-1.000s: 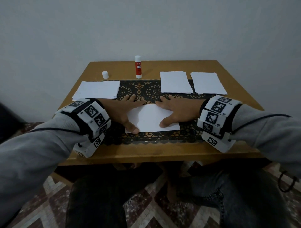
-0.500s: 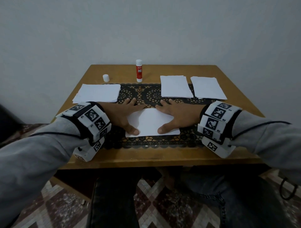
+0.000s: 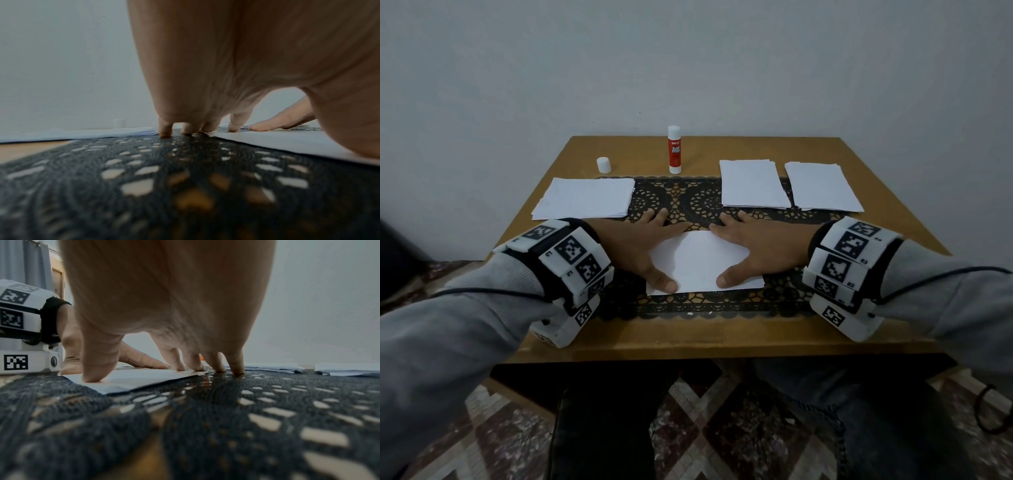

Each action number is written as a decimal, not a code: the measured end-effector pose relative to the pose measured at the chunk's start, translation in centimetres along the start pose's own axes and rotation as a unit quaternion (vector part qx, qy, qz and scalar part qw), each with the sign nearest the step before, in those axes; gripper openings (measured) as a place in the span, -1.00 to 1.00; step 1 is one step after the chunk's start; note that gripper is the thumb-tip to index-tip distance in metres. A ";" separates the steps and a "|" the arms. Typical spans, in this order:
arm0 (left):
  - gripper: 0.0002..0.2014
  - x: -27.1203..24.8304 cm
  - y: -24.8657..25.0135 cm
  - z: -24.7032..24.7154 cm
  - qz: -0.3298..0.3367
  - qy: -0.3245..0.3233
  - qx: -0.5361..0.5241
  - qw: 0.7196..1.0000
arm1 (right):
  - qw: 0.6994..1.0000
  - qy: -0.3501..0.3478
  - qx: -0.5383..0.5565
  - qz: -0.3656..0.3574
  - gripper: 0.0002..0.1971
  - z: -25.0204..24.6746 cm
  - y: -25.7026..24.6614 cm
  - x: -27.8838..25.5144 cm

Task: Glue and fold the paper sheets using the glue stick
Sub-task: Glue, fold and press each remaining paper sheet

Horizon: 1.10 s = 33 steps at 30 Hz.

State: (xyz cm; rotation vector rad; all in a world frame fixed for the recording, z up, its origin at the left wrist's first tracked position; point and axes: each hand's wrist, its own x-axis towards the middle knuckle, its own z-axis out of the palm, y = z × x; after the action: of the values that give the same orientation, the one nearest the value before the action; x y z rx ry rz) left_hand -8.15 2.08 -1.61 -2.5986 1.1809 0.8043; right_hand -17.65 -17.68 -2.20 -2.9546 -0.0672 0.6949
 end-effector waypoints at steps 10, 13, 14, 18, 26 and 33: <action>0.12 -0.4 -0.4 -0.4 0.020 -0.008 -0.015 1.000 | 1.000 -0.026 0.011 -0.006 0.03 -0.6 0.6 -0.3; 0.06 -0.4 -0.3 -0.4 0.020 -0.010 -0.015 1.000 | 0.999 -0.043 0.009 -0.004 -0.02 -0.9 0.9 -0.5; 0.02 -0.4 -0.1 -0.4 0.016 -0.011 -0.014 1.000 | 0.999 -0.044 0.004 -0.002 -0.04 -0.8 0.7 -0.5; -0.10 -0.4 0.8 -0.1 0.006 -0.014 0.004 1.000 | 0.997 -0.039 -0.064 -0.009 -0.13 0.3 -0.8 -0.7; -0.13 -0.9 0.4 0.7 -0.020 -0.014 0.083 0.996 | 0.991 -0.035 -0.123 0.026 -0.05 0.9 -0.2 -1.5; -0.23 -3.6 1.8 1.0 -0.043 -0.029 0.088 0.995 | 0.987 -0.041 -0.151 0.026 -0.08 0.8 -1.8 -3.3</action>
State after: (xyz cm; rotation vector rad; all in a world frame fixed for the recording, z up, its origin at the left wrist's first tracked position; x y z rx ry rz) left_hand -11.82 3.56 -0.34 -2.4482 1.0659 0.7180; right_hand -21.00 -16.02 -1.23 -3.2242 -0.1104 0.8865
